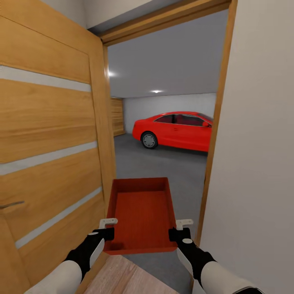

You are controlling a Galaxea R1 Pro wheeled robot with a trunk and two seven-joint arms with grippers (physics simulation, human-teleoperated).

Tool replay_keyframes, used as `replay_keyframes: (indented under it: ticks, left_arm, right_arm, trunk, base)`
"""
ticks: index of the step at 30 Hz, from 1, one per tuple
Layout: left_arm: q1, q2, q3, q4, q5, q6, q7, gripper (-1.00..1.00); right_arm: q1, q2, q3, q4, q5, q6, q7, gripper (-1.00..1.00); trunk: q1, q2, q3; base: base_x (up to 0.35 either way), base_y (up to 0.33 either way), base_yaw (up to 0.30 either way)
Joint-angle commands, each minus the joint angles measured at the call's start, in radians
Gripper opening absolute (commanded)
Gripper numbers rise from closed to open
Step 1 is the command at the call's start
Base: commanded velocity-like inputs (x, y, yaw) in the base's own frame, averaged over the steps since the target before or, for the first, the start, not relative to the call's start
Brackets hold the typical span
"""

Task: Move the two storage containers from the living room to the garage. In the garage, place one container on the floor and stack the other container on top of it (either order is fine).

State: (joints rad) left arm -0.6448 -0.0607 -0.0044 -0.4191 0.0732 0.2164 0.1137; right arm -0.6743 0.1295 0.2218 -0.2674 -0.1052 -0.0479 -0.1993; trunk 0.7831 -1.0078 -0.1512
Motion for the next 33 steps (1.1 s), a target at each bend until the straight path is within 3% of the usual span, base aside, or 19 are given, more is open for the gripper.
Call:
replay_keyframes:
  ticks: [1,9,33]
  left_arm:
    - [0.001,0.012,0.001,-0.002,-0.012,0.008,0.015,-1.00]
    - [0.001,0.012,0.001,-0.001,-0.012,0.008,0.015,-1.00]
    - [0.001,0.012,0.001,-0.001,-0.012,0.008,0.015,-1.00]
  right_arm:
    - [-0.002,-0.001,-0.024,-0.001,-0.002,-0.006,-0.008,-1.00]
    - [-0.002,-0.001,-0.024,-0.001,-0.002,-0.003,-0.008,-1.00]
    - [-0.002,-0.001,-0.024,-0.001,-0.002,-0.003,-0.008,-1.00]
  trunk:
    - [0.000,-0.001,-0.001]
    - [0.000,-0.001,-0.001]
    - [0.000,-0.001,-0.001]
  base:
    - [0.132,0.229,0.000]
    - [0.154,0.270,-0.097]
    - [0.162,0.280,-0.281]
